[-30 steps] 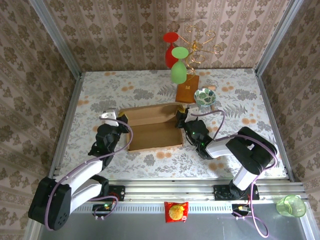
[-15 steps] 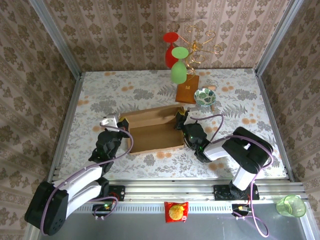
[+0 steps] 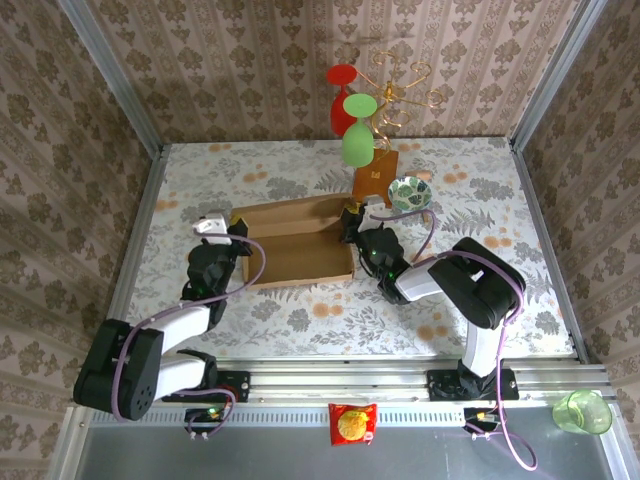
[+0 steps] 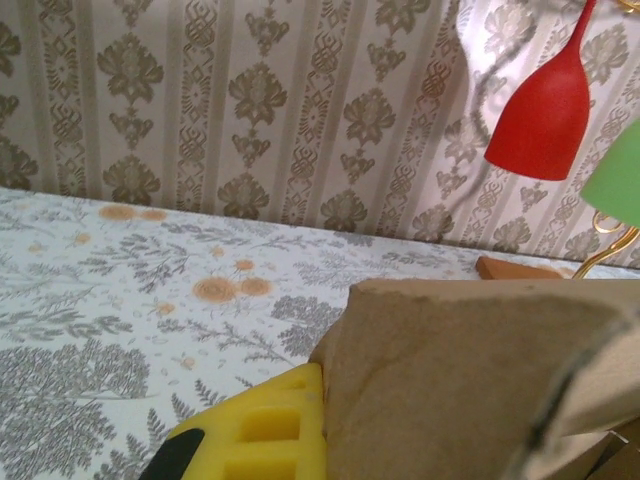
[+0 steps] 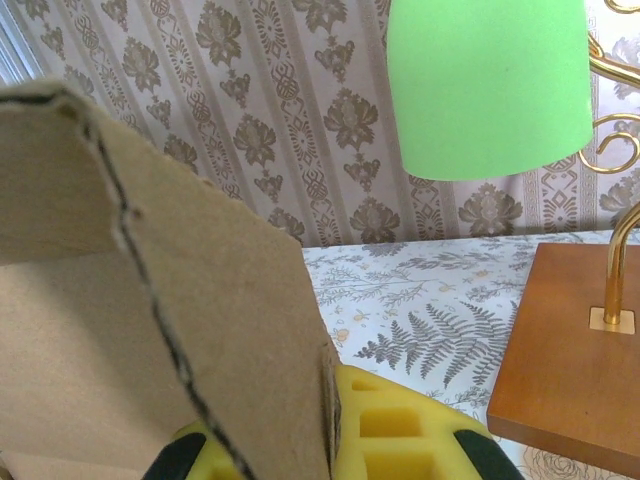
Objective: Fold the paper box
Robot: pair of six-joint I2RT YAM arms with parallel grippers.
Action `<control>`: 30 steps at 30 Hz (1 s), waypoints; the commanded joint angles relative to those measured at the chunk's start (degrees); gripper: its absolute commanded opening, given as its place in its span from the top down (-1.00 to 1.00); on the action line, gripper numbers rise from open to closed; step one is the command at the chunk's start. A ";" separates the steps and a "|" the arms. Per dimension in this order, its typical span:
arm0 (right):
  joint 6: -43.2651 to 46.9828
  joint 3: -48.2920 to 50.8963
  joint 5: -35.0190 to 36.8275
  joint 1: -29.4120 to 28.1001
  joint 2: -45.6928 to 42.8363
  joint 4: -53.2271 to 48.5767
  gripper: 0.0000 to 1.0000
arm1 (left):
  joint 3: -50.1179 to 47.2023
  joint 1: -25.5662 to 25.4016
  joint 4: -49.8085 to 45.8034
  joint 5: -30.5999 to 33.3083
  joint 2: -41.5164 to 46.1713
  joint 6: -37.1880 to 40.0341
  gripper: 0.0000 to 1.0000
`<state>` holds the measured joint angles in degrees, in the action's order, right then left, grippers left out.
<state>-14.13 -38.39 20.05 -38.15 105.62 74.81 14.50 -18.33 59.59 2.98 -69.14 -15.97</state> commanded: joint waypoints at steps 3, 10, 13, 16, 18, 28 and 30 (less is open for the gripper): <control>-3.33 -0.07 -7.38 -2.07 0.80 -3.64 1.00 | -3.34 -3.01 11.34 -6.17 -0.58 0.94 1.00; -6.40 0.16 -4.20 -4.64 -0.08 -8.20 0.81 | -7.43 -6.79 13.74 -2.71 -1.96 0.94 1.00; -7.58 0.16 -1.35 -5.63 -2.06 -12.23 0.74 | -8.23 -7.42 13.69 -1.93 -1.29 1.45 1.00; -10.08 0.74 0.79 -5.81 -4.60 -16.55 0.69 | -9.26 -7.42 13.53 -0.93 0.00 1.90 1.00; -11.16 1.50 1.50 -5.95 -5.78 -17.82 0.63 | -9.88 -9.03 13.52 -0.41 0.53 2.11 1.00; -14.44 3.35 2.97 -5.99 -11.39 -28.08 0.46 | -11.74 -12.64 13.53 2.68 -0.88 3.84 1.00; -14.35 3.67 3.06 -5.99 -11.88 -29.18 0.46 | -12.44 -13.11 13.53 3.87 -0.90 3.81 1.00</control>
<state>-26.59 -35.66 25.52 -42.39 94.87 51.03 3.53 -29.61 72.95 9.93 -69.28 -12.19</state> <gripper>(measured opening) 0.270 0.056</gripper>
